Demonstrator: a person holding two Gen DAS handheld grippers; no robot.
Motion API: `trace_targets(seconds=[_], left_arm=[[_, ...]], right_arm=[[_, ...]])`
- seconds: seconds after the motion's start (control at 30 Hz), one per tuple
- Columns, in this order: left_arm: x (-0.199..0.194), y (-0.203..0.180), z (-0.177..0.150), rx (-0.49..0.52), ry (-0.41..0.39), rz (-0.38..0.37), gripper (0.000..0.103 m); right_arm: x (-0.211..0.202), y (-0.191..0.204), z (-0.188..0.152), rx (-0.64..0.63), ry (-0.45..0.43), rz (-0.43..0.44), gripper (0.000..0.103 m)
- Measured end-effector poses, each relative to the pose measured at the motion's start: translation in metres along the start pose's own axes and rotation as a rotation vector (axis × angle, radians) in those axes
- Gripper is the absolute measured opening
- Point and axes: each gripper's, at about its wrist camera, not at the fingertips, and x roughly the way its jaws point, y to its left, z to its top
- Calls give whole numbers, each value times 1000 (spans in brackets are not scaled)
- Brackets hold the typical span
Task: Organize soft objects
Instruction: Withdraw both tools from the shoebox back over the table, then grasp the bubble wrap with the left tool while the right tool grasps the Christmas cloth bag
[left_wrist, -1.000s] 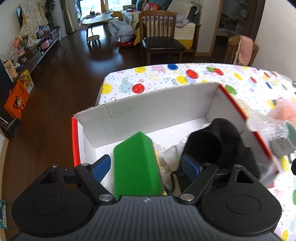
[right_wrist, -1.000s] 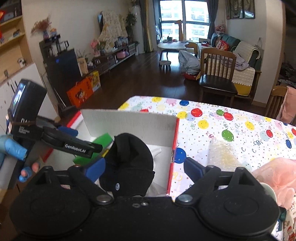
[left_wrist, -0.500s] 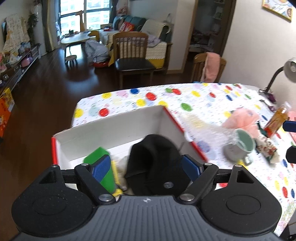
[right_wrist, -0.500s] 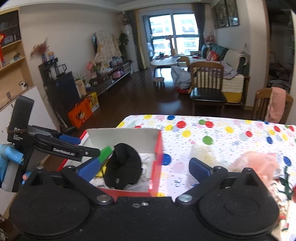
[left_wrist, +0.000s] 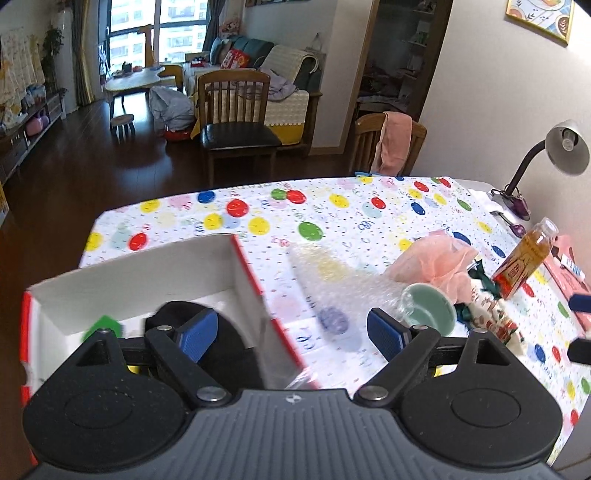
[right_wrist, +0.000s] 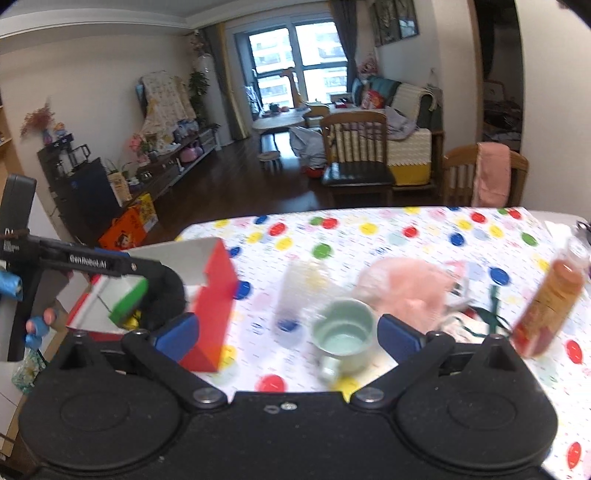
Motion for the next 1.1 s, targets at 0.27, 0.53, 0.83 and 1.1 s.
trace_targets(seconds=[0.27,0.53,0.83,1.1], left_arm=[[42,-41,20,-42,32,2,88],[99,-61,40,-111,116,19,88],[167,-64,57,-172,201,112,88],[218,-64,56,-230,267,140,88]], right_arm=[[-8,-63,-22,5,25,-76,103],[6,-114,-40,21,76,-101,103],[44,-153,-48,81,148,-120,102],[77,-176,-53,142,203,-119,102]])
